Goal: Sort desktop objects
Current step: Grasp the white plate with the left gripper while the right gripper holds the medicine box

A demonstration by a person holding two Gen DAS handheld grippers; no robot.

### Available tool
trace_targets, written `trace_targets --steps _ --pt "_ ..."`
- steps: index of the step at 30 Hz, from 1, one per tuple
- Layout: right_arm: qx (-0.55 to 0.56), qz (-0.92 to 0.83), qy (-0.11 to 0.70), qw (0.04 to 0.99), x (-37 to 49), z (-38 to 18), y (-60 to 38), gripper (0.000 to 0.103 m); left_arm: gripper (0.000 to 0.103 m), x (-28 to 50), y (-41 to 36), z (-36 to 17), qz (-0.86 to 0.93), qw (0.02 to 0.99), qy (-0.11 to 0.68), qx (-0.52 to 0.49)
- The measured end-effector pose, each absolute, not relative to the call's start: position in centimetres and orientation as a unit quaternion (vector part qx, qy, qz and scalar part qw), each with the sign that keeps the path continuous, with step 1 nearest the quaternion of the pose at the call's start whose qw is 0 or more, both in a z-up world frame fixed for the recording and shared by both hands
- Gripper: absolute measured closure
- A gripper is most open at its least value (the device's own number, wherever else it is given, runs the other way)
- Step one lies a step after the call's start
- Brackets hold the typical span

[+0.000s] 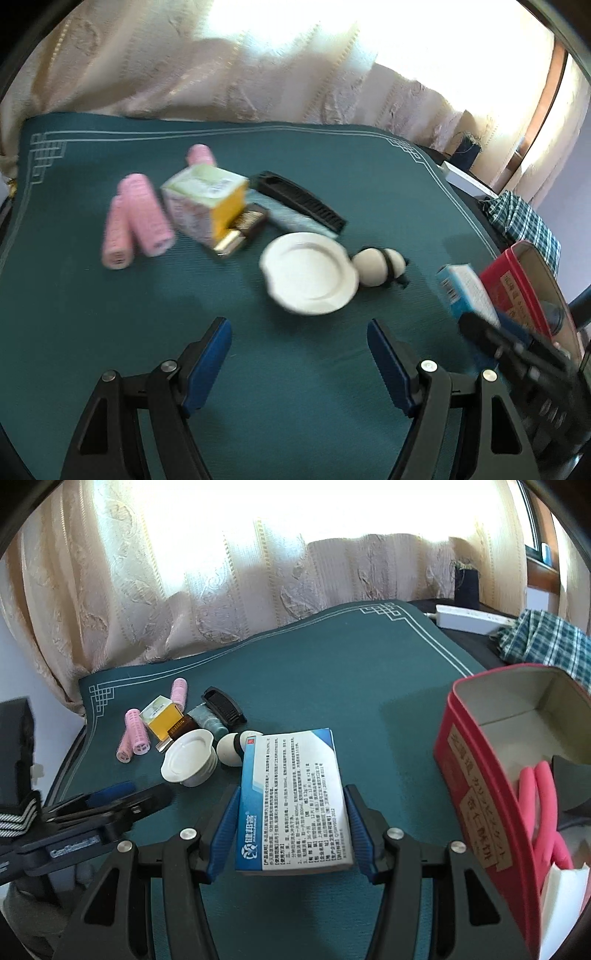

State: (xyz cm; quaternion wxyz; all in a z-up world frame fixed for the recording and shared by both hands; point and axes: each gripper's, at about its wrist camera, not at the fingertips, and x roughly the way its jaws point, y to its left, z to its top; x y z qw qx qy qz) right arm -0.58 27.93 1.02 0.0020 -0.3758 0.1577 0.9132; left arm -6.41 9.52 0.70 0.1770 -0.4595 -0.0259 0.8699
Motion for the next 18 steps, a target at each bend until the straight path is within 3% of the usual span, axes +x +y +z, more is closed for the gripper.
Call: trace_targets --steps 9,18 --pt "-0.379 0.907 0.181 -0.016 -0.5 0.5 28.5 0.044 0.026 -9.3 12.2 -0.4 0.875 0.140 -0.010 -0.462" --pt "-0.377 0.905 0.193 -0.028 -0.2 0.7 28.6 0.044 0.025 -10.1 9.6 -1.2 0.878 0.111 0.006 -0.466"
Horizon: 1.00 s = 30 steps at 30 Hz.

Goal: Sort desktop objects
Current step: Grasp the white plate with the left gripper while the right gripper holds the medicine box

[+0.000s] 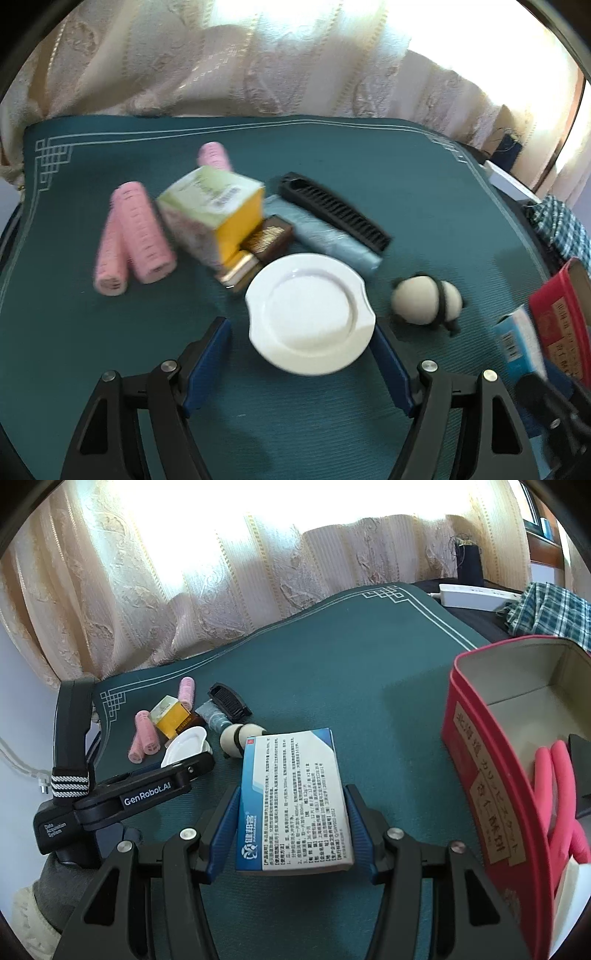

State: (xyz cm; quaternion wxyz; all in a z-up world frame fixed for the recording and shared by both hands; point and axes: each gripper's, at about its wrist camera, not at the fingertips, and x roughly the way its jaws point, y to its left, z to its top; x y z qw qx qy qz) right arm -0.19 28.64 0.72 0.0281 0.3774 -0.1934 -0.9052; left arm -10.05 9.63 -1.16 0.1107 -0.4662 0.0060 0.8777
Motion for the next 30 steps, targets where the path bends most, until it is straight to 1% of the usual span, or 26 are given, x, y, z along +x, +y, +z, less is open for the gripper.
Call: trace_targets --steps 8,12,15,17,18,23,30 --pt "0.375 -0.905 -0.198 0.027 -0.1 0.7 28.7 0.044 0.025 -11.1 10.2 -1.2 0.875 0.112 0.004 -0.472" --pt "0.377 -0.905 -0.196 0.027 -0.2 0.6 28.7 0.044 0.025 -11.8 11.1 -1.5 0.877 0.103 0.014 -0.469" --pt "0.379 -0.904 -0.194 0.026 -0.2 0.6 28.7 0.044 0.025 -12.0 10.8 -1.6 0.880 0.102 0.006 -0.465" --pt "0.380 -0.904 -0.194 0.026 -0.3 0.4 28.8 0.044 0.032 -11.9 10.7 -1.6 0.881 0.100 0.009 -0.462" --pt "0.381 -0.904 -0.195 0.025 -0.3 0.4 28.8 0.044 0.038 -11.7 10.6 -1.5 0.882 0.098 0.013 -0.460" --pt "0.376 -0.906 -0.192 0.023 -0.2 0.4 28.7 0.044 0.039 -9.8 9.6 -1.4 0.881 0.112 0.011 -0.460" --pt "0.362 -0.913 -0.188 0.022 0.1 0.7 28.7 0.044 0.039 -6.1 8.1 -0.5 0.880 0.126 -0.010 -0.458"
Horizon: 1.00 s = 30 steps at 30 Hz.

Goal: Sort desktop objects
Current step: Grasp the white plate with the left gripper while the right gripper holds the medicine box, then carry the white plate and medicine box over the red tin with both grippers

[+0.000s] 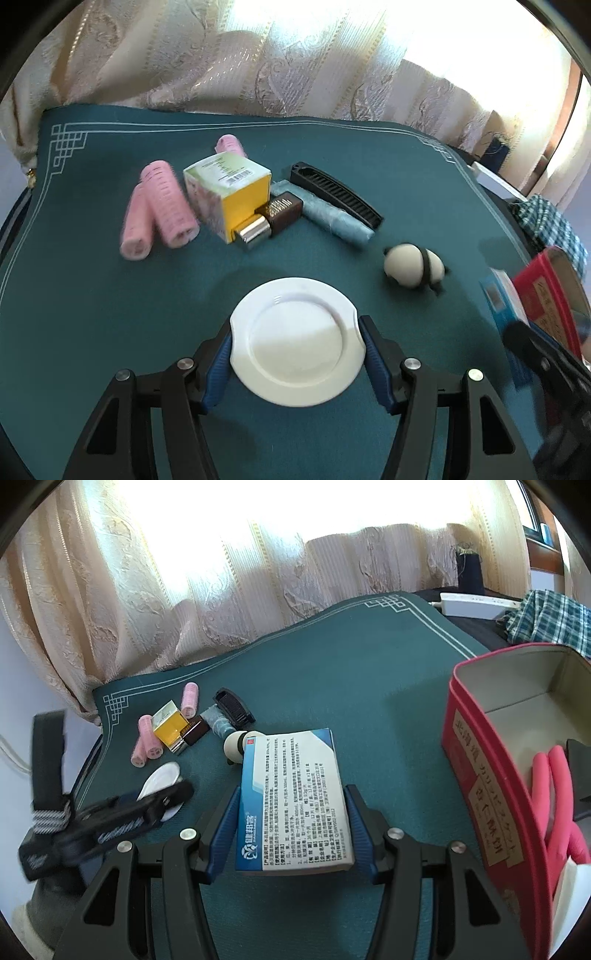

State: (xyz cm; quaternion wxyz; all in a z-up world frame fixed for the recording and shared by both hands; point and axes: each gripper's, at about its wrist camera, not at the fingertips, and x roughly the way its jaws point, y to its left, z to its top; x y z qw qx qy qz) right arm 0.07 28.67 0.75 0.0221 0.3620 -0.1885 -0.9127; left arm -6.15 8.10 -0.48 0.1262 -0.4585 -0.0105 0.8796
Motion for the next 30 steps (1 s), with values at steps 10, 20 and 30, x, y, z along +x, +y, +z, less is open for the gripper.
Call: trace_targets --steps 10,20,30 --pt "0.331 -0.923 -0.195 0.008 1.8 2.3 28.9 0.044 0.039 -1.7 8.7 2.7 0.888 0.158 -0.004 -0.432" --pt "0.288 -0.935 -0.206 -0.039 8.5 5.7 32.4 0.044 0.038 1.1 12.9 4.9 0.885 0.212 0.014 -0.415" --pt "0.274 -0.925 -0.232 -0.127 13.5 5.6 40.2 0.044 0.038 3.3 17.8 5.7 0.875 0.257 0.037 -0.408"
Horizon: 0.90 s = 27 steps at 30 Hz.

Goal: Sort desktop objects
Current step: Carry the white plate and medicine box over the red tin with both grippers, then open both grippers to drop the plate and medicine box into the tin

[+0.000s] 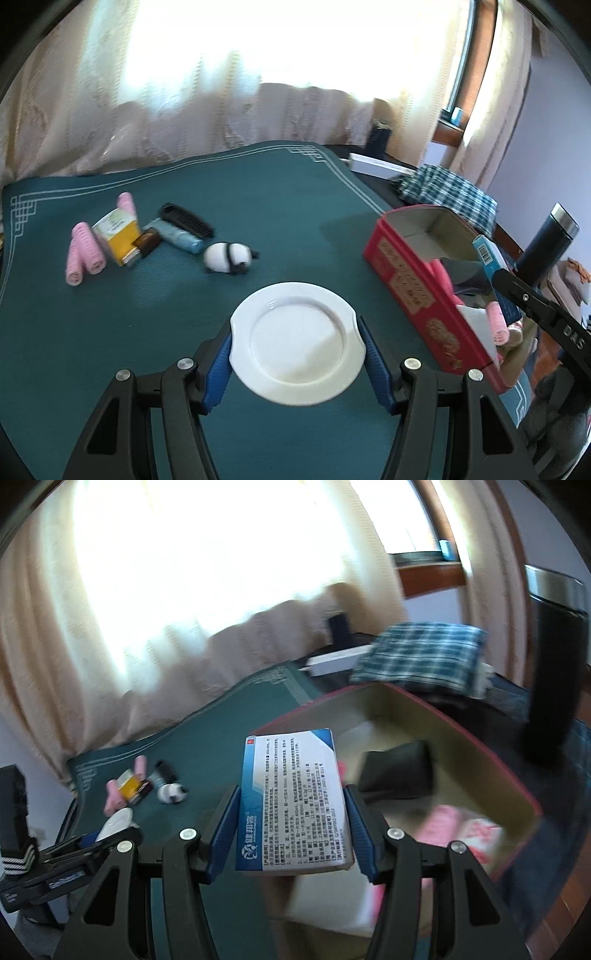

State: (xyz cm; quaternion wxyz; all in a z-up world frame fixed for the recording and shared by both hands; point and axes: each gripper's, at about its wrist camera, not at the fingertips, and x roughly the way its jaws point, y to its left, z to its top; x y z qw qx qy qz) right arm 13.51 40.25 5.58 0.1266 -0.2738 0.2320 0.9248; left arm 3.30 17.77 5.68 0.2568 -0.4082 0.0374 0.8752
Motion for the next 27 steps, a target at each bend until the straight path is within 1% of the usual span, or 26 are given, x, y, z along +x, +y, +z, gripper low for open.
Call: trace_targets --steps 10,14,16,18,22,27 --pt "-0.294 0.918 0.230 0.136 14.8 4.1 42.0 0.043 0.038 4.6 22.4 6.7 0.867 0.291 0.061 -0.399" --pt "-0.293 0.919 0.230 0.127 15.2 4.1 42.2 0.042 0.038 5.0 24.6 7.2 0.864 0.310 0.071 -0.392" --pt "-0.287 0.921 0.231 0.126 15.5 4.4 42.4 0.038 0.038 5.1 25.4 7.3 0.862 0.316 0.075 -0.390" --pt "-0.276 0.925 0.228 0.129 15.9 5.0 42.5 0.037 0.038 5.1 26.3 7.4 0.860 0.323 0.078 -0.388" --pt "-0.262 0.930 0.218 0.140 16.7 5.8 42.7 0.037 0.038 5.0 27.9 7.5 0.855 0.335 0.084 -0.387" --pt "-0.255 0.928 0.227 0.148 17.1 5.9 43.3 0.037 0.038 4.9 29.7 7.5 0.849 0.350 0.094 -0.384"
